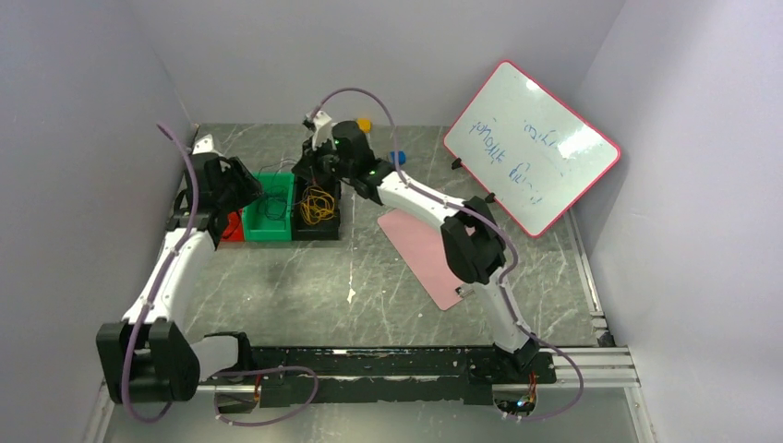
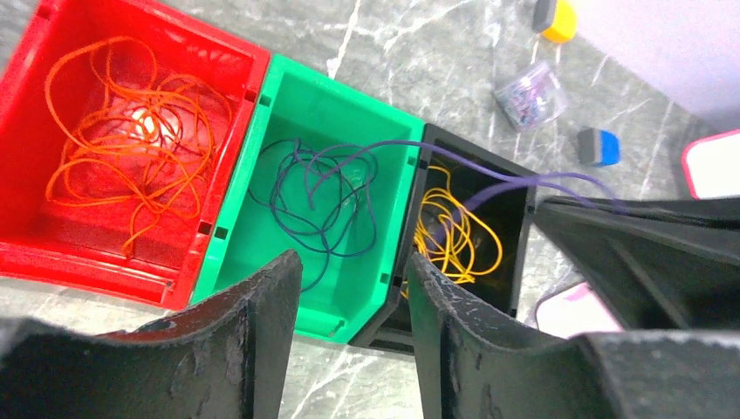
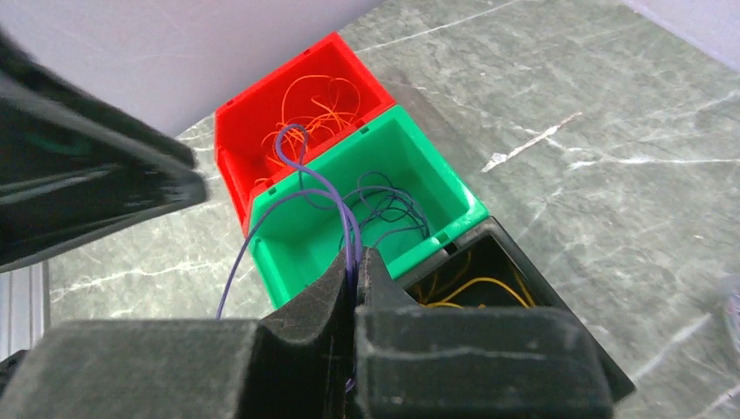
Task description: Untangle the cables
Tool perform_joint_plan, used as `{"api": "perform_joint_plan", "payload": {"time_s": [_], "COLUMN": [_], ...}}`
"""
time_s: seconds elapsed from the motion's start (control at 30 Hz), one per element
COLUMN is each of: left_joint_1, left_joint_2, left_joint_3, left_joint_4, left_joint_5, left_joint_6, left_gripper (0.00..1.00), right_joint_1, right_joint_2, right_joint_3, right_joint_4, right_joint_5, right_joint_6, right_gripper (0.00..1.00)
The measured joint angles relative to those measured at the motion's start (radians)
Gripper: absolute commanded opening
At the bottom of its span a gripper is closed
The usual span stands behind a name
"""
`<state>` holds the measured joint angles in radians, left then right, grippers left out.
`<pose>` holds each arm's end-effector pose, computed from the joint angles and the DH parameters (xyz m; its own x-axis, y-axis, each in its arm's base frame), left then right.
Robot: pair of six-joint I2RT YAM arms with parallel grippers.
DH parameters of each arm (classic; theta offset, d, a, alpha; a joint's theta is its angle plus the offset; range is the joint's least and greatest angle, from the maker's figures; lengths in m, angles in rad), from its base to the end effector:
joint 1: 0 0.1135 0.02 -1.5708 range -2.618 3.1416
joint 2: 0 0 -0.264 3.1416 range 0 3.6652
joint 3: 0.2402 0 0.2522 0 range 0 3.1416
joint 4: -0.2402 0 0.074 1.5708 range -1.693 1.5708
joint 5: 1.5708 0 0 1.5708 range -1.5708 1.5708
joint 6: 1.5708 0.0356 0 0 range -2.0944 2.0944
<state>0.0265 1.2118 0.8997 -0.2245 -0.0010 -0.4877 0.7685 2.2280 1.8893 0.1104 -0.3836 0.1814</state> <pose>0.2729 0.0073 0.2865 -0.4386 -0.4804 -0.7595 -0.2636 0.8767 -0.4023 0.3765 0.3825 0.2735 -0.3236 -0.0802 -0.9428 -0.8624 0.4349 0.2590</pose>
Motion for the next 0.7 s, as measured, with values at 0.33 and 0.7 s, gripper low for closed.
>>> {"api": "perform_joint_plan", "payload": {"time_s": [0.33,0.7], "left_joint_1": [0.000,0.000], "left_joint_2": [-0.246,-0.248], "left_joint_3": [0.001,0.000], "left_joint_4": [-0.124,-0.185], "left_joint_5": [-0.059,-0.100], "left_joint_6": [0.094,0.160], "left_gripper": [0.58,0.58], "right_joint_1": [0.075,0.102], "right_joint_2": [0.177,0.213], "right_joint_3": [0.219,0.205], "right_joint_4": [-0.136,-0.122], "right_joint_5": [0.206,0.336], "right_joint_6": [-0.041,-0.054], "right_gripper": [0.00,0.05]}}
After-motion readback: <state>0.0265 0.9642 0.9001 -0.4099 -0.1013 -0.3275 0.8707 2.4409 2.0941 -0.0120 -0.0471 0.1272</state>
